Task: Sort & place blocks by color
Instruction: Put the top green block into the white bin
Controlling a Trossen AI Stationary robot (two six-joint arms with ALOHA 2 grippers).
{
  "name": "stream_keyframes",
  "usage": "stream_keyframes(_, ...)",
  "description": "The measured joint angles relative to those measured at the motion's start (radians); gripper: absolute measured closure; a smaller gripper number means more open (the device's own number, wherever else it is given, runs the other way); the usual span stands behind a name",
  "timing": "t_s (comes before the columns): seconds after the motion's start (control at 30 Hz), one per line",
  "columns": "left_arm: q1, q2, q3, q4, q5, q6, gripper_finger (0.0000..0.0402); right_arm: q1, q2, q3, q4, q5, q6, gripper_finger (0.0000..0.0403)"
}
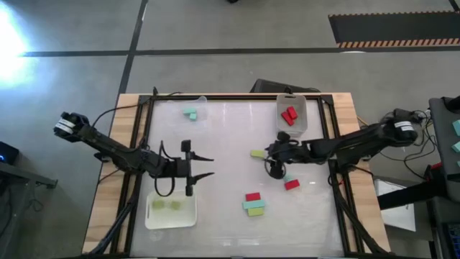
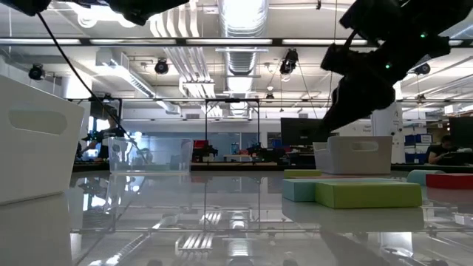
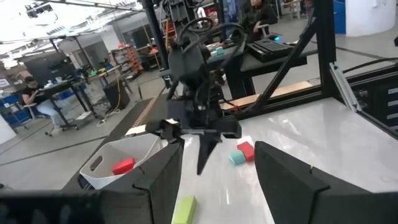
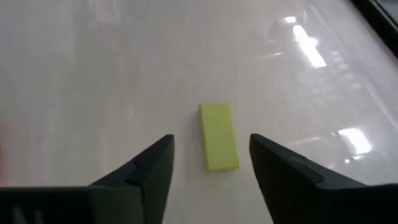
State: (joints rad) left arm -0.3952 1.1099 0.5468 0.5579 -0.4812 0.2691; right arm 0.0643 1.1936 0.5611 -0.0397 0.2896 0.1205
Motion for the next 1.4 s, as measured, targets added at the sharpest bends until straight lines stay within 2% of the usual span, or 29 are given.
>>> stream_keyframes(0.2, 0.004, 0.010, -0.001, 0.001, 0.000, 0.000, 0.0217, -0.041, 0.128, 0.051, -0.003, -0.005, -0.031, 0.0161)
stream_keyframes(0.4, 0.005, 0.023, -0.002, 0.002, 0.000, 0.000, 0.0217, -0.103, 0.218, 0.056, 0.029, -0.089, -0.034, 0.0157)
stream_keyframes(0.7, 0.010, 0.027, -0.002, 0.003, 0.000, 0.000, 0.0217, -0.137, 0.304, 0.055, 0.092, -0.119, -0.040, 0.0194)
stream_keyframes(0.93, 0.010, 0.041, -0.002, 0.017, 0.000, -0.001, 0.0217, -0.136, 0.331, 0.056, 0.116, -0.122, -0.042, 0.0283)
stream_keyframes(1.17, 0.010, 0.090, -0.002, 0.105, 0.001, -0.001, 0.0216, -0.132, 0.304, 0.053, 0.125, -0.116, -0.055, 0.0287)
stream_keyframes(1.4, 0.015, 0.135, -0.002, 0.161, 0.002, -0.034, 0.0216, -0.085, 0.217, 0.052, 0.248, -0.116, -0.089, 0.0287)
